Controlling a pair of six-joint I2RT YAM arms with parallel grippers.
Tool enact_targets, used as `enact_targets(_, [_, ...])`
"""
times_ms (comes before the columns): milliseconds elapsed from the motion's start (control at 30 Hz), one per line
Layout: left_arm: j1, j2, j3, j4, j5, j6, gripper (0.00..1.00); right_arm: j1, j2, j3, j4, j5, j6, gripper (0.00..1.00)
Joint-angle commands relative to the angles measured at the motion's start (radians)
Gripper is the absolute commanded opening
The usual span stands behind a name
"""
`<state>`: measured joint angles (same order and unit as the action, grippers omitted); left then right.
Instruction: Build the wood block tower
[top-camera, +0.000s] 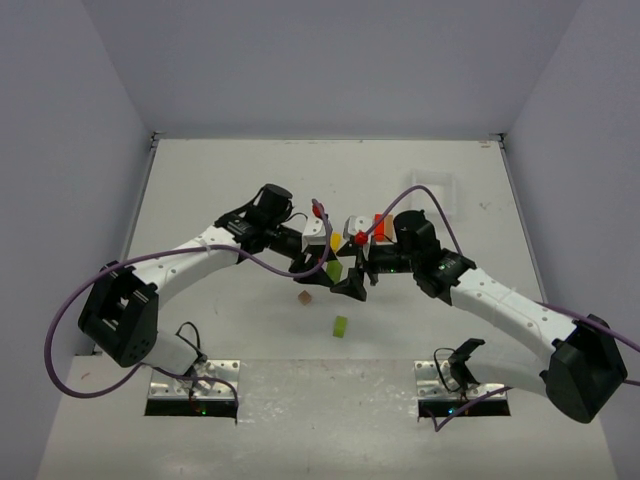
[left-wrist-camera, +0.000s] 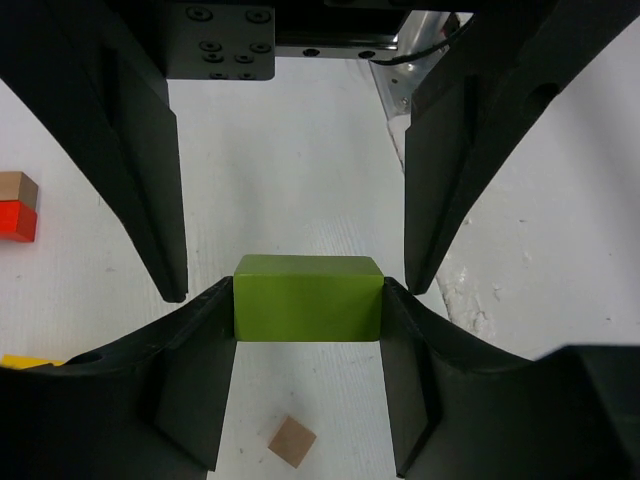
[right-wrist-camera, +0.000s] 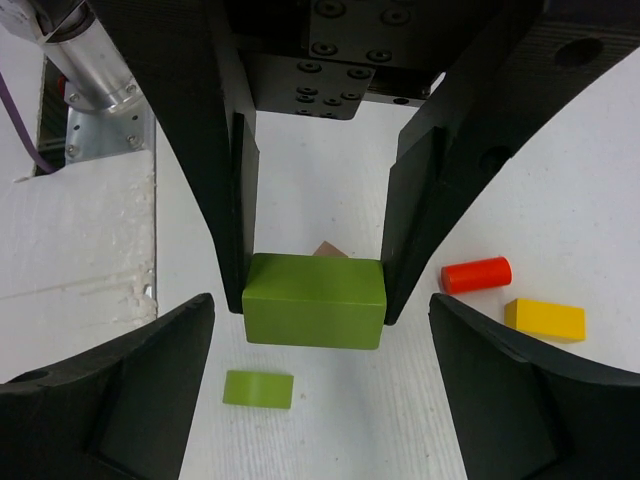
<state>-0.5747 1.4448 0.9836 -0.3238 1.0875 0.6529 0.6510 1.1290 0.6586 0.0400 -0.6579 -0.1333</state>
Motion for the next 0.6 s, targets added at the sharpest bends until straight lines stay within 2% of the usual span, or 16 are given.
enact_targets(0, [0.003, -0.012, 0.014, 0.115, 0.072, -0.067, 0.15, 0.006, -0.003, -0.007, 0.015, 0.016, -0.040, 0.87])
enact_targets(233, [0.003, -0.072, -0.086, 0.262, 0.153, -0.126, 0.11, 0.007, -0.075, -0.052, 0.060, 0.020, -0.034, 0.85])
enact_targets(567, [0.002, -0.094, -0.088, 0.230, 0.192, -0.106, 0.14, 0.007, -0.116, -0.071, 0.094, -0.001, -0.002, 0.72])
